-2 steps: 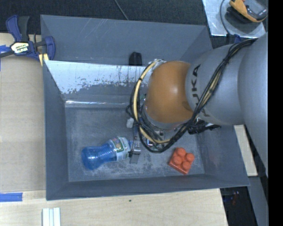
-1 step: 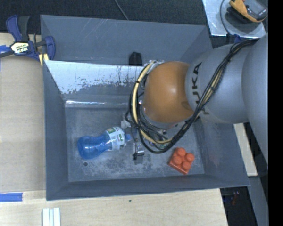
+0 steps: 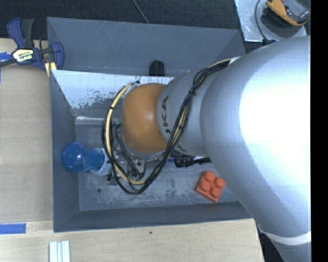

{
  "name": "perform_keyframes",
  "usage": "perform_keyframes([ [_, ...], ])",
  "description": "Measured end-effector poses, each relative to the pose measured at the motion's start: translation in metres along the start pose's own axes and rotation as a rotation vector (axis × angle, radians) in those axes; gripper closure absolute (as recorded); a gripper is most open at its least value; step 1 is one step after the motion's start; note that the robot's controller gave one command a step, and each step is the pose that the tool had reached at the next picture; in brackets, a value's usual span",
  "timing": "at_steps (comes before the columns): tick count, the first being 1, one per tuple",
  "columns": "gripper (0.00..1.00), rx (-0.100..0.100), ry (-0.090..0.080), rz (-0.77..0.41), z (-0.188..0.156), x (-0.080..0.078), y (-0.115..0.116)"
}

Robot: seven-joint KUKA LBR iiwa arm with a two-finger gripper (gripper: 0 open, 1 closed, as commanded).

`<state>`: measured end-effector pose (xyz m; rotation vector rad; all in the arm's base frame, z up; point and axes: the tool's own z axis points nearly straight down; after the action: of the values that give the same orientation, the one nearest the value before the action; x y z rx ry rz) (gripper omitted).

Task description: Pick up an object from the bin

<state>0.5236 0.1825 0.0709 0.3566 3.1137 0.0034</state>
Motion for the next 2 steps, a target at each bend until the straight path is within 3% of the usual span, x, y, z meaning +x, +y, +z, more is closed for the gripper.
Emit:
perform_keyframes([
  [1, 1.0, 0.0, 0.0, -0.001, 0.0, 0.0, 0.0],
  [2, 1.0, 0.005, 0.008, -0.011, -0.05, -0.011, -0.009],
])
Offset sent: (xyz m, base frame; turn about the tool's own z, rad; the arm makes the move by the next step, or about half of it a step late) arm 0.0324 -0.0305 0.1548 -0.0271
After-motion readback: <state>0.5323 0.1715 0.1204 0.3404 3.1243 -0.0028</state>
